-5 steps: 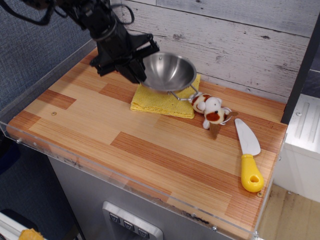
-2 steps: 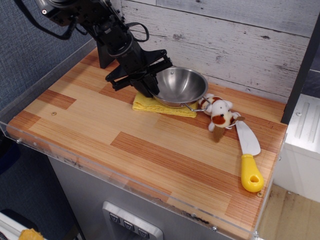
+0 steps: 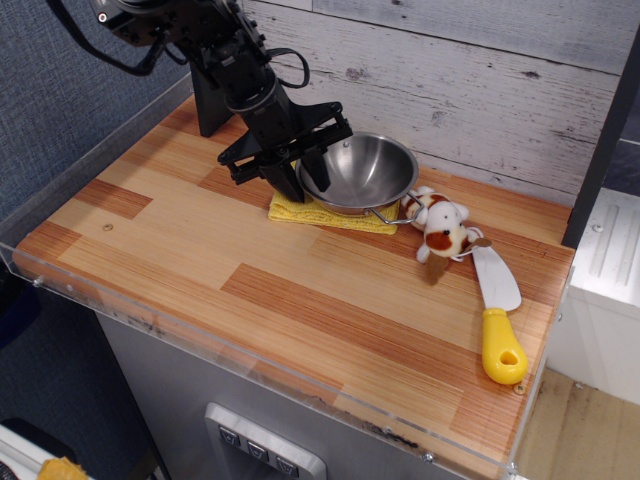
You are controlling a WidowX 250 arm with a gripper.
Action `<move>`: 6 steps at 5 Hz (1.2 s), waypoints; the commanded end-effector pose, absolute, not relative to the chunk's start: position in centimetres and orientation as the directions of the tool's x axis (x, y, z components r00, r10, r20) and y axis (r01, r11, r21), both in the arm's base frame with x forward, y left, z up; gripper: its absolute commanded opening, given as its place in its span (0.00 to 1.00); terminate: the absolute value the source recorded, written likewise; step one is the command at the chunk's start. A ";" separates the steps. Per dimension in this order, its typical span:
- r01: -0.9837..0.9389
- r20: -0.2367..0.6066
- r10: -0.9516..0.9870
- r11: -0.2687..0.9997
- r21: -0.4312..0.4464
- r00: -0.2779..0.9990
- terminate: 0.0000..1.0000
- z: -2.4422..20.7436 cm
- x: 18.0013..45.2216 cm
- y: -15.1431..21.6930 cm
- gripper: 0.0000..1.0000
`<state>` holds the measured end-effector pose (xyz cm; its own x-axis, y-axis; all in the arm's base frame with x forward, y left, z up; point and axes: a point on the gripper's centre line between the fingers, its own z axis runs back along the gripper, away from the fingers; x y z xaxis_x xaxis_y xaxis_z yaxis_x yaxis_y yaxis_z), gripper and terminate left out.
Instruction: Move the pot put on the yellow cloth
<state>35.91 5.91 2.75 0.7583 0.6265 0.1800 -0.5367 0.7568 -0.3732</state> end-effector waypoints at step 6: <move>-0.485 0.364 0.666 0.734 -0.475 0.651 0.00 14.9 33.1 5.5 1.00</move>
<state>33.36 5.43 13.53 0.6654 0.6697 0.3298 -0.5024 0.7285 -0.4657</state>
